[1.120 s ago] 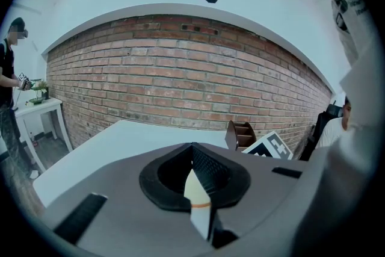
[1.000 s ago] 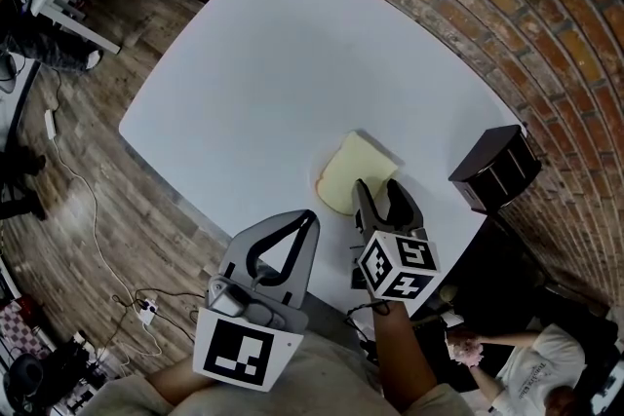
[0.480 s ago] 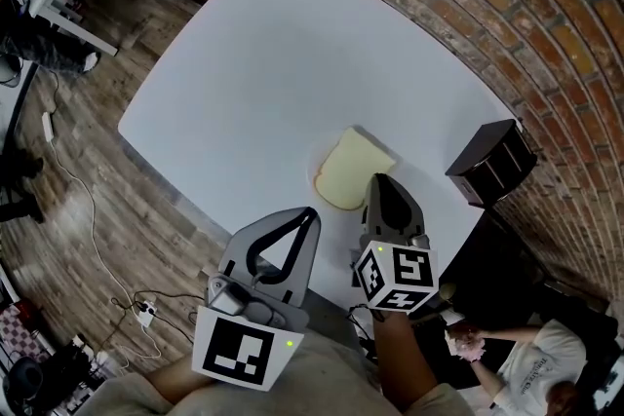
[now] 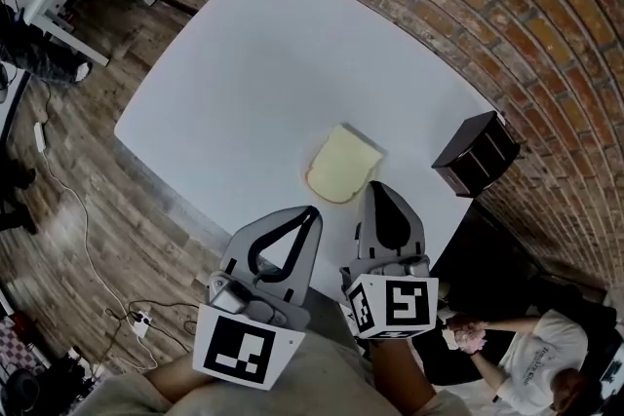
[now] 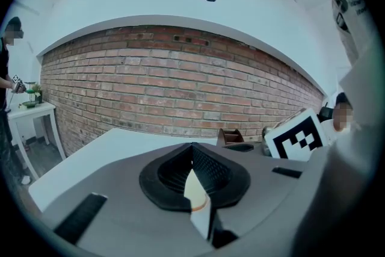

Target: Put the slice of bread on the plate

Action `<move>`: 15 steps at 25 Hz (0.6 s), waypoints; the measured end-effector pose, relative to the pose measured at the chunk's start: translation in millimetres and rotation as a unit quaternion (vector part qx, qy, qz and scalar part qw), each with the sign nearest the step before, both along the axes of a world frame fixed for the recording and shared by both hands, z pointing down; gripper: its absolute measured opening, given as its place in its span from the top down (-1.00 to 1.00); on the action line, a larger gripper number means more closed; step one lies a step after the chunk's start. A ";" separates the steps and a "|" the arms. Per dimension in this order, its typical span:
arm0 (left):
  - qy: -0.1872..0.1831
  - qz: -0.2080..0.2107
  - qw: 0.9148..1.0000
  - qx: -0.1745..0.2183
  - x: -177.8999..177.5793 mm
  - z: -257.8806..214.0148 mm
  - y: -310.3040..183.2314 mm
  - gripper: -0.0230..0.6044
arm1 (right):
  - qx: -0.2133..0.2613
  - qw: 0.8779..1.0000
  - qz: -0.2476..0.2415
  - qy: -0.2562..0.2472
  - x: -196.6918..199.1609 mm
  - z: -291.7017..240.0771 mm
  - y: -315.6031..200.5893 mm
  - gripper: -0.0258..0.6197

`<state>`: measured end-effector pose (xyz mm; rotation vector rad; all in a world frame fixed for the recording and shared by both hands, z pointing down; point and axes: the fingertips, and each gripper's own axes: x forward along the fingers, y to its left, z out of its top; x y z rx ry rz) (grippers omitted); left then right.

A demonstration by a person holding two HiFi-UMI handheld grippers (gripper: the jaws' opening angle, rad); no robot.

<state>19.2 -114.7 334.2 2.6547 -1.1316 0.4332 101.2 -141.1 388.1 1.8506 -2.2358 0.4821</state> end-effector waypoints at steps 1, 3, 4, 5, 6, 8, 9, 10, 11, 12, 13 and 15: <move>0.002 0.001 1.000 0.002 0.5 -1.7 1.2 0.90 | 0.007 1.000 -0.002 0.003 -1.4 -7.3 3.4 0.89; 0.003 0.005 1.000 0.007 0.9 -5.3 3.9 0.90 | 0.020 1.000 -0.004 0.006 -4.3 -21.4 11.2 0.89; 0.004 0.007 1.000 0.010 0.6 -7.0 5.4 0.90 | 0.027 1.000 -0.005 0.007 -6.1 -28.6 15.1 0.89; 0.005 0.009 1.000 0.012 0.3 -8.8 6.9 0.90 | 0.034 0.999 -0.006 0.009 -8.2 -35.9 19.0 0.89; 0.007 0.010 1.000 0.014 0.0 -10.7 8.4 0.90 | 0.041 0.999 -0.007 0.012 -10.3 -43.3 23.1 0.89; 0.010 0.012 1.000 0.019 -0.2 -14.1 11.6 0.90 | 0.054 0.998 -0.010 0.015 -14.5 -57.0 31.7 0.89; 0.011 0.012 1.000 0.020 -0.2 -15.7 13.2 0.90 | 0.059 0.998 -0.011 0.016 -16.4 -63.1 36.3 0.89; 0.014 0.012 1.000 0.021 0.0 -17.4 14.9 0.90 | 0.063 0.998 -0.012 0.015 -18.1 -68.7 40.9 0.90; 0.015 0.012 1.000 0.023 0.1 -19.1 16.5 0.90 | 0.067 0.998 -0.013 0.014 -19.8 -73.9 45.5 0.90; 0.016 0.013 0.999 0.025 0.1 -21.0 18.2 0.90 | 0.071 0.997 -0.014 0.015 -21.3 -78.6 50.0 0.90; 0.017 0.014 0.999 0.028 0.0 -22.7 20.0 0.90 | 0.075 0.997 -0.015 0.018 -22.7 -82.9 54.3 0.90; 0.019 0.014 0.999 0.031 -0.6 -26.0 24.0 0.90 | 0.081 0.996 -0.015 0.025 -24.5 -90.5 62.0 0.90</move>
